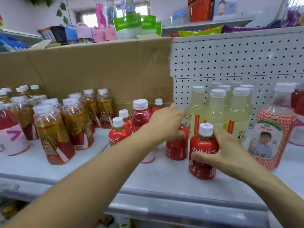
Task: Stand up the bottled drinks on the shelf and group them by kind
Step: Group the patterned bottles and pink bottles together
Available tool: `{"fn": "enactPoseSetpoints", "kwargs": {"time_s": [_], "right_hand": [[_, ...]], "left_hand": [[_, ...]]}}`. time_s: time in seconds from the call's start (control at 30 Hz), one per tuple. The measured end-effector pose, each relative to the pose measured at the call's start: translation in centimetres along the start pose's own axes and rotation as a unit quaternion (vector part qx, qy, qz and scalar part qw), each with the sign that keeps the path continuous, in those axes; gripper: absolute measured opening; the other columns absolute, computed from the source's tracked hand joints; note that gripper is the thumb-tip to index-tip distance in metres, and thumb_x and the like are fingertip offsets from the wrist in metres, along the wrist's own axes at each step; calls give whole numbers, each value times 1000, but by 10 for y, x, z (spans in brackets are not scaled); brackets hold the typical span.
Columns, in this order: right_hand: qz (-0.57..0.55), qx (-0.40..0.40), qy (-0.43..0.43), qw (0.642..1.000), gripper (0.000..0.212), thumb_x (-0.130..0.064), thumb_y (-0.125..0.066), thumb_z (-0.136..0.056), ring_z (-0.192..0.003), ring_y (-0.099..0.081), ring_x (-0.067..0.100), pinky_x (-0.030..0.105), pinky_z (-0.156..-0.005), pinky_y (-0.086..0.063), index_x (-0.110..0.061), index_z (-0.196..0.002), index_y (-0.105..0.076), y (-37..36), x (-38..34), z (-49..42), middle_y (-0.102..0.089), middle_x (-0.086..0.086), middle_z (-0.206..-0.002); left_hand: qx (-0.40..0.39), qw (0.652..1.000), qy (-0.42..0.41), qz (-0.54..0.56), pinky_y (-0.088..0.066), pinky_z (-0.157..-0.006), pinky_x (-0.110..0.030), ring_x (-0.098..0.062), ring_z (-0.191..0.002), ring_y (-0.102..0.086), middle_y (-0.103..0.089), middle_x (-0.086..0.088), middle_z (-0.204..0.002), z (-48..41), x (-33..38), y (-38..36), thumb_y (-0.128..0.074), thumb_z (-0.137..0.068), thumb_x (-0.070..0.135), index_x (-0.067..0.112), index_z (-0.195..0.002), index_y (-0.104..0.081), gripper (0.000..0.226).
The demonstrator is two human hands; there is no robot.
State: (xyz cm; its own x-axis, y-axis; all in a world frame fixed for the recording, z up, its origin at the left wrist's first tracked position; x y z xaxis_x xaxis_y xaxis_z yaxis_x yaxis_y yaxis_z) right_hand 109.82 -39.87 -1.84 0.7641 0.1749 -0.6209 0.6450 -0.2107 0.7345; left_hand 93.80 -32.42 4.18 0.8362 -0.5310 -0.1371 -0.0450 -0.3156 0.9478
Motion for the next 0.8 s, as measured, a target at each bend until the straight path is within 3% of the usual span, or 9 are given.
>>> {"fn": "enactPoseSetpoints", "kwargs": {"time_s": [0.07, 0.13, 0.3, 0.43, 0.53, 0.63, 0.73, 0.8], "right_hand": [[10, -15, -1, 1000, 96, -76, -69, -52, -111, -53, 13, 43, -98, -49, -42, -136, -37, 4, 1, -2, -50, -12, -121], [-6, -40, -1, 999, 88, -64, -76, -63, -112, -53, 9, 39, -100, -49, -42, -138, -36, 7, 2, -3, -49, -14, -123], [-22, -82, 11, 996, 62, -47, -79, -74, -103, -57, -2, 25, -91, -49, -49, -121, -38, 14, 5, -4, -55, -22, -117], [-13, -88, 20, 996, 58, -52, -79, -70, -98, -60, -1, 33, -90, -53, -44, -115, -43, 7, 1, -18, -58, -22, -110], [-12, -84, 29, 996, 55, -50, -79, -72, -93, -59, 2, 29, -79, -54, -40, -114, -44, -7, -8, -36, -58, -18, -105], [-22, -85, 43, 995, 49, -46, -78, -76, -88, -59, 5, 28, -68, -50, -37, -111, -44, -25, -20, -58, -57, -14, -103], [-48, -86, 47, 994, 52, -41, -79, -77, -90, -59, 5, 31, -73, -53, -33, -115, -44, -44, -29, -81, -58, -13, -104], [-55, -79, 44, 994, 58, -40, -80, -76, -98, -61, 9, 37, -86, -54, -29, -122, -47, -55, -31, -93, -62, -10, -111]], "left_hand": [[-66, 997, -19, 38, -48, -79, -35, -25, -106, -58, -59, -7, -121, -25, -3, 9, -67, -92, 32, 17, -122, -63, 34], [-116, 992, -16, 37, -47, -77, -33, -22, -102, -58, -63, -4, -119, -45, -8, 13, -68, -92, 29, 18, -115, -68, 26], [-179, 982, 28, -60, -55, -74, -38, -23, -90, -63, -66, -2, -108, -71, -43, 11, -75, -85, 25, 16, -109, -72, 26], [-249, 964, 81, -53, -53, -95, -45, -22, -107, -64, -68, 4, -120, -75, -73, 23, -71, -87, 30, 25, -122, -70, 35], [-203, 972, 116, 26, -47, -102, -47, -18, -109, -63, -67, 12, -121, -59, -85, 51, -57, -94, 52, 33, -120, -70, 34], [-154, 971, 141, 117, -49, -100, -41, -13, -106, -64, -70, 14, -113, -25, -92, 64, -50, -89, 69, 33, -113, -72, 49], [-123, 964, 125, 197, -50, -101, -38, -8, -108, -64, -69, 15, -118, 8, -93, 59, -62, -81, 69, 37, -111, -70, 45], [-71, 958, 134, 244, -51, -99, -36, -5, -108, -62, -65, 15, -121, 21, -95, 47, -69, -78, 64, 36, -117, -66, 48]]}}
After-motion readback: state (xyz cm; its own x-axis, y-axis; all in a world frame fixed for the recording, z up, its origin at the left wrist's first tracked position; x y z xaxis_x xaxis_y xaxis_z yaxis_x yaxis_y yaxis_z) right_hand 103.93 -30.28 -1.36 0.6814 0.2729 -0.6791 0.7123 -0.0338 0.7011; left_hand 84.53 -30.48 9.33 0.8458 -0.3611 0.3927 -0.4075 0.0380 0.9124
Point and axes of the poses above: each hand's wrist, its own z-axis away from the middle knuckle, its own y-axis out of the back of the hand, x = y × z, the point moved 2 cm from there along -z, towards the middle knuckle
